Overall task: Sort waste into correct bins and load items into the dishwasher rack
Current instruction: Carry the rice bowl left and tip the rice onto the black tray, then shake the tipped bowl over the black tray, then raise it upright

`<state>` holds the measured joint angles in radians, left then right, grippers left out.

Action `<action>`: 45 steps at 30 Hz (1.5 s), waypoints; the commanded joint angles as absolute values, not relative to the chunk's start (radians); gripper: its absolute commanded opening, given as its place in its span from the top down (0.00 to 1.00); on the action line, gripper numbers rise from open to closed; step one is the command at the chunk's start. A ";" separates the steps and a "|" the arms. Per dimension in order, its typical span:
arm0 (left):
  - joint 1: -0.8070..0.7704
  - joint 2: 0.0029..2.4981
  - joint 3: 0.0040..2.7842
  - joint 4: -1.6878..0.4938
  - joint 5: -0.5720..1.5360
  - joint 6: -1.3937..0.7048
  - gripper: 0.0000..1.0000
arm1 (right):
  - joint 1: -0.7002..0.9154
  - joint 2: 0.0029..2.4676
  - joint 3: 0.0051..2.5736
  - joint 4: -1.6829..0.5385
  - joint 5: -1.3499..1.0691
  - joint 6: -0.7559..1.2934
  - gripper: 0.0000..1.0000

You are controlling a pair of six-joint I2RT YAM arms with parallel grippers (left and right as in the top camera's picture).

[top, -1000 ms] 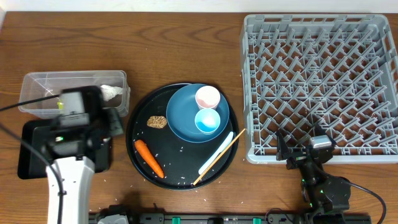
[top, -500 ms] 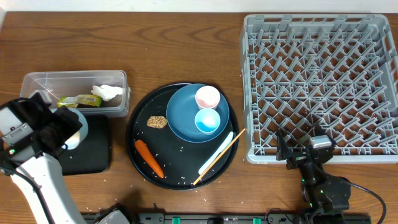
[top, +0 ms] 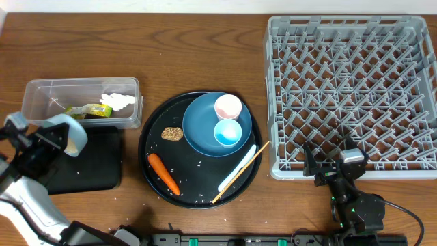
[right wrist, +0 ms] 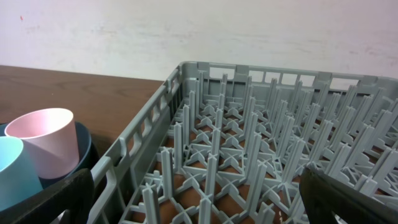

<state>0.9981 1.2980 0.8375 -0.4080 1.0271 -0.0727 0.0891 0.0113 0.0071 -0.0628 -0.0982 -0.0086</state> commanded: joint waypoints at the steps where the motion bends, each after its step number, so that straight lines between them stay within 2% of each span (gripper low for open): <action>1: 1.056 1.300 0.793 -0.384 1.204 -0.057 0.94 | 0.092 0.009 0.006 -0.064 -0.105 -0.016 0.01; 8: 1.095 1.300 0.688 -0.299 1.324 -0.010 0.94 | 0.092 0.009 0.006 -0.064 -0.105 -0.016 0.01; 12: 1.150 1.300 0.639 -0.201 1.460 -0.004 0.94 | 0.092 0.010 0.006 -0.064 -0.105 -0.016 0.01; 19: 1.214 1.299 0.630 -0.193 1.571 -0.018 0.94 | 0.092 0.009 0.006 -0.064 -0.105 -0.016 0.01; 25: 1.251 1.299 0.624 -0.231 1.502 0.028 0.94 | 0.092 0.009 0.006 -0.064 -0.105 -0.016 0.01; 28: 1.250 1.306 0.621 -0.230 1.571 0.025 0.94 | 0.092 0.009 0.006 -0.064 -0.105 -0.016 0.01; 35: 1.244 1.313 0.618 -0.231 1.503 0.028 0.94 | 0.092 0.009 0.006 -0.064 -0.105 -0.016 0.01; 38: 1.242 1.317 0.617 -0.226 1.563 0.031 0.94 | 0.092 0.010 0.006 -0.064 -0.105 -0.016 0.01; 45: 1.240 1.322 0.617 -0.231 1.544 0.029 0.94 | 0.092 0.009 0.006 -0.064 -0.105 -0.016 0.01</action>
